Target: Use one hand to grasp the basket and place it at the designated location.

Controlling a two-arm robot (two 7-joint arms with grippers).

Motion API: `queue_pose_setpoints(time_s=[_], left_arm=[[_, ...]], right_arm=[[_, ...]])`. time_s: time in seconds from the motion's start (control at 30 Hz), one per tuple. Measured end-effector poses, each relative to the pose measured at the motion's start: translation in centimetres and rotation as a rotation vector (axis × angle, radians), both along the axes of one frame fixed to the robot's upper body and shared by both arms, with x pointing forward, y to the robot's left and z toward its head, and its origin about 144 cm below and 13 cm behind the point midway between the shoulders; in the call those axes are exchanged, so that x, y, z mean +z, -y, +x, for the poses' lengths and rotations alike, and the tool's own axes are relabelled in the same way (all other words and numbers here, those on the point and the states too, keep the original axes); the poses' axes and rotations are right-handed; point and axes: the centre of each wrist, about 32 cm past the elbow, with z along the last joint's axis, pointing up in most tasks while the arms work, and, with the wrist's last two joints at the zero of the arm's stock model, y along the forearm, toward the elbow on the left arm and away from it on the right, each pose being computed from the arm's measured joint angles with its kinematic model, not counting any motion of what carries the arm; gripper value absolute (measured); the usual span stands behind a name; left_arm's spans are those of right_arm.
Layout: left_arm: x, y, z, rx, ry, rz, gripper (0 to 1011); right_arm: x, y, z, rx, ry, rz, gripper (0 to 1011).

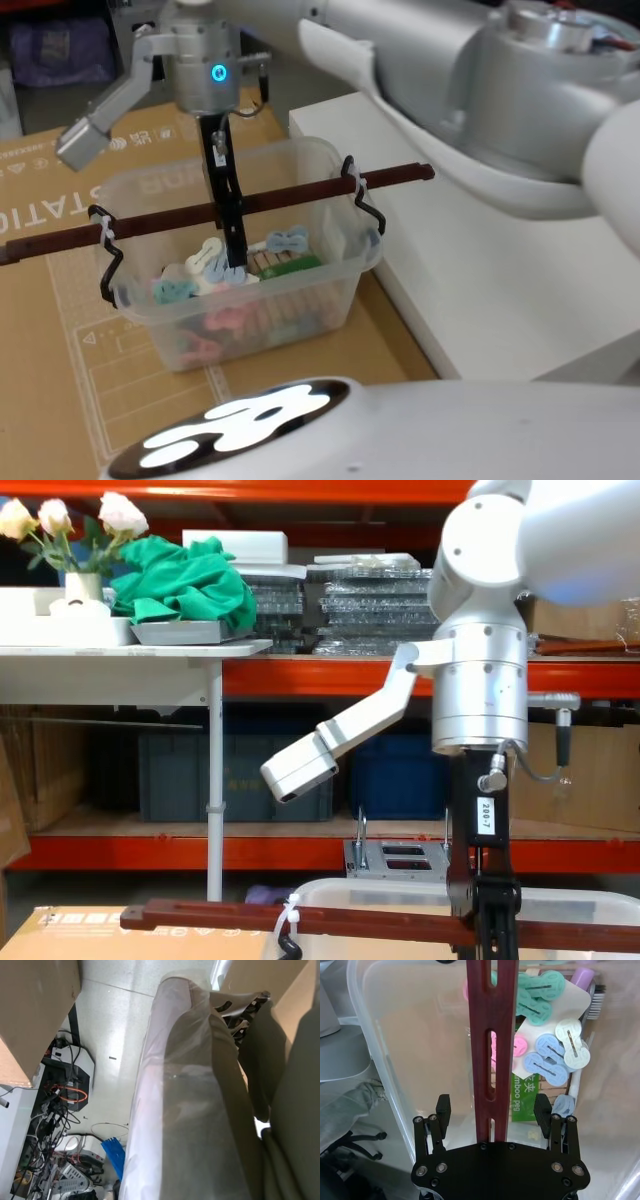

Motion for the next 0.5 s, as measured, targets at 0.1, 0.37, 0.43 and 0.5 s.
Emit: queue_pose_setpoints(time_s=[0.1, 0.37, 0.43, 0.5], left_arm=[[0.0, 0.0, 0.0, -0.001, 0.0, 0.0, 0], [0.0, 0.0, 0.0, -0.001, 0.0, 0.0, 0], [0.0, 0.0, 0.0, -0.001, 0.0, 0.0, 0], [0.0, 0.0, 0.0, 0.0, 0.0, 0.0, 0]], right_arm=[[0.0, 0.2, -0.2, 0.004, 0.007, 0.003, 1000], [0.2, 1.2, -0.6, 0.02, 0.02, 0.001, 1000], [0.4, 1.3, -0.8, 0.035, 0.028, -0.003, 1000], [0.5, 1.4, -1.0, 0.045, 0.035, -0.009, 1000]])
